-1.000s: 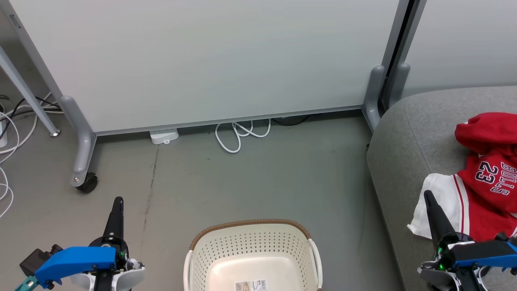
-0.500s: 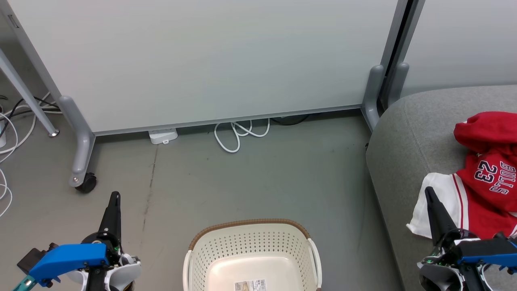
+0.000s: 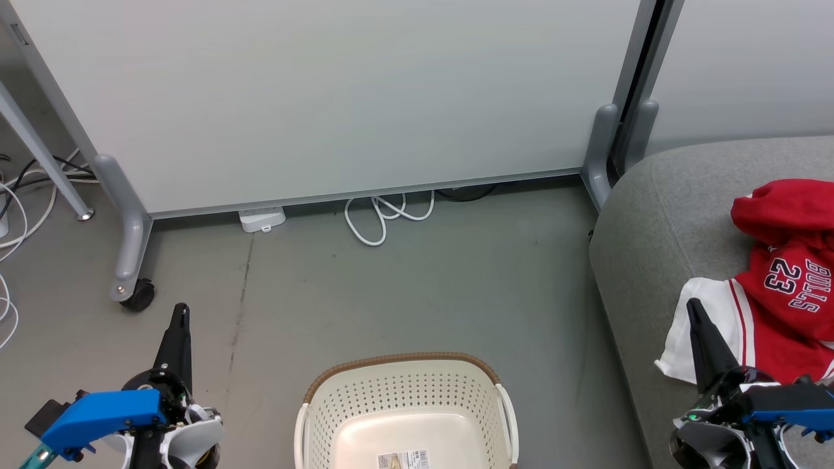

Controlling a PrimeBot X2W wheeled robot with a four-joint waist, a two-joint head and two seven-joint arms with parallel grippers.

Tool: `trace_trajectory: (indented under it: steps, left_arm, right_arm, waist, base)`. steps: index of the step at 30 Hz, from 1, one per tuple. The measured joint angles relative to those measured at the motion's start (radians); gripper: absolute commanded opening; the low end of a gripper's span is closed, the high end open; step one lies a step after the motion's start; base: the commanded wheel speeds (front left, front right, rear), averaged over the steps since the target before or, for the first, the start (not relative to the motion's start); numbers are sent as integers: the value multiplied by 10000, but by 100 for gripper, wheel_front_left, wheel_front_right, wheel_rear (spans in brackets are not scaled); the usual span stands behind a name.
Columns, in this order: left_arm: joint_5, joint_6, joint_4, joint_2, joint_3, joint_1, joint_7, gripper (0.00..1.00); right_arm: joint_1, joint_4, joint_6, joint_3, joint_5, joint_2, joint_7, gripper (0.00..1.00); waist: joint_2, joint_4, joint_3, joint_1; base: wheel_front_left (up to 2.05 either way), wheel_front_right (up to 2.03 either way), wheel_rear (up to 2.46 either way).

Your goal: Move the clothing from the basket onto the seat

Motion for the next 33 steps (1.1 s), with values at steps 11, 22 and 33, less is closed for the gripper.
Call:
trace_trajectory:
  steps: [11, 22, 33]
  left_arm:
    - [2, 0, 0, -2, 0, 0, 0, 0]
    - [2, 0, 0, -2, 2, 0, 0, 0]
    - [2, 0, 0, -2, 2, 0, 0, 0]
  right_arm:
    - [-9, 2, 0, -2, 0, 2, 0, 0]
    - [-9, 2, 0, -2, 0, 2, 0, 0]
    - [-10, 2, 0, -2, 0, 2, 0, 0]
  waist:
    - [0, 0, 0, 0]
    - [0, 0, 0, 0]
    - [0, 0, 0, 0]
  base:
    - [0, 0, 0]
    - [0, 0, 0]
    - [0, 0, 0]
